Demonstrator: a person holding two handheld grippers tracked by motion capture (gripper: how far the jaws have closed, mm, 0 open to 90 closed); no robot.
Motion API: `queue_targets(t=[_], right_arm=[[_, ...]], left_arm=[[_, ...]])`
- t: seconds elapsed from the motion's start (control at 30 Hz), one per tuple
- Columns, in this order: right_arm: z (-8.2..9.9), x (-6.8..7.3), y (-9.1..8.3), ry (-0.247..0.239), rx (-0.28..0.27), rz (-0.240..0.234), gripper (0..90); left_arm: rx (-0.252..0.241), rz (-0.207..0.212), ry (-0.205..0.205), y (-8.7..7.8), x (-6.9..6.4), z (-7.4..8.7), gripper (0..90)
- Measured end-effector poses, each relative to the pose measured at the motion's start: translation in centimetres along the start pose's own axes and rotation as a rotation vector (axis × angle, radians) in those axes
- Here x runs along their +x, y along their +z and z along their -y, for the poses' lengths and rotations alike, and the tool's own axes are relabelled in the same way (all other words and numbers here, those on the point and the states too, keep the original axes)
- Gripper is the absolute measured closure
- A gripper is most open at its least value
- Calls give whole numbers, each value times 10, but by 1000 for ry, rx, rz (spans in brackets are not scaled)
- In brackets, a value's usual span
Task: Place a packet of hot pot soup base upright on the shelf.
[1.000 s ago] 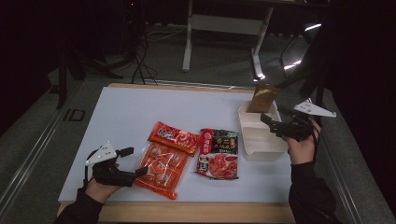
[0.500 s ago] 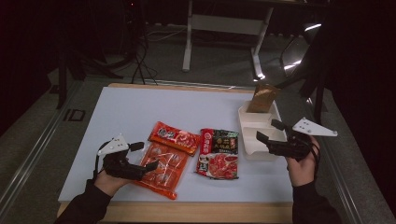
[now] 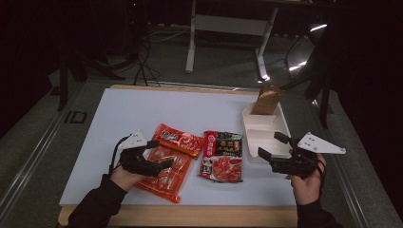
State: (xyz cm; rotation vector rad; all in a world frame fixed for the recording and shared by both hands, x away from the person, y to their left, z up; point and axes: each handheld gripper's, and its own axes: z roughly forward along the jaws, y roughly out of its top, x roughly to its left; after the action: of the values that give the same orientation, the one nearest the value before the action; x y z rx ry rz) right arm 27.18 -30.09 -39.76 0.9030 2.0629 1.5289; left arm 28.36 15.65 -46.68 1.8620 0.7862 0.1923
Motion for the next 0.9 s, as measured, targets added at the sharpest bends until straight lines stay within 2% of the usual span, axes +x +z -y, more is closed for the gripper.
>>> queue_targets(t=[0.03,0.3,0.47,0.53,0.67,0.8,0.83,0.9], right_arm=[[0,2,-1,1,1,-4,131],[3,11,-1,-16,16,6,110],[6,19,-2,-34,16,-22,106],[6,21,-2,-35,20,-27,106],[10,35,-3,-63,33,-45,106],[10,39,-4,-68,26,-51,107],[10,40,-4,-63,32,-61,107],[11,41,-4,-64,35,-58,107]], left_arm=[[6,-1,5,6,0,-3,81],[26,17,29,24,-2,-17,99],[31,33,40,38,-4,-26,99],[31,25,41,42,-4,-28,101],[36,40,47,64,-4,-39,122],[48,39,57,76,-2,-43,149],[62,28,62,85,-1,-45,149],[71,28,55,89,1,-45,149]])
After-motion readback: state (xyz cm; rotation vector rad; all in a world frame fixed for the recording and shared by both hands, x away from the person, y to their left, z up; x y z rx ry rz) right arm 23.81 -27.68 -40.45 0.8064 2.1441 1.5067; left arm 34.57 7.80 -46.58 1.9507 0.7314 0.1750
